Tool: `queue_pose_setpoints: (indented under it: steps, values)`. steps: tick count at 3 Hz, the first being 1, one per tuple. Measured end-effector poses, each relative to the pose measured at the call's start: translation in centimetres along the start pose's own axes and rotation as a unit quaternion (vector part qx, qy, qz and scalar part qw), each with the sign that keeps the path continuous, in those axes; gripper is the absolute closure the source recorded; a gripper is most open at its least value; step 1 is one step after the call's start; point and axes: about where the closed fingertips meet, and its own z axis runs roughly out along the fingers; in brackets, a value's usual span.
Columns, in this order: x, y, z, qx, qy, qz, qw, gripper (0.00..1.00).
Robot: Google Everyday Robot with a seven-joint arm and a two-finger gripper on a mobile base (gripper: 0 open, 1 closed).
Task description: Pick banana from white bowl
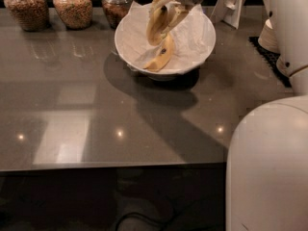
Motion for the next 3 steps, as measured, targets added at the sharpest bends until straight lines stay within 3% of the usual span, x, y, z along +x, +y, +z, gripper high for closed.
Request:
queue_pose_setpoints:
  steps: [1,3]
  values:
    - [-1.0,-1.2,-3.4,0.037,0.012,0.0,0.9992,1.0]
    - [-3.9,-2.3,-8.5,0.086,0.014,0.004,0.9962,1.0]
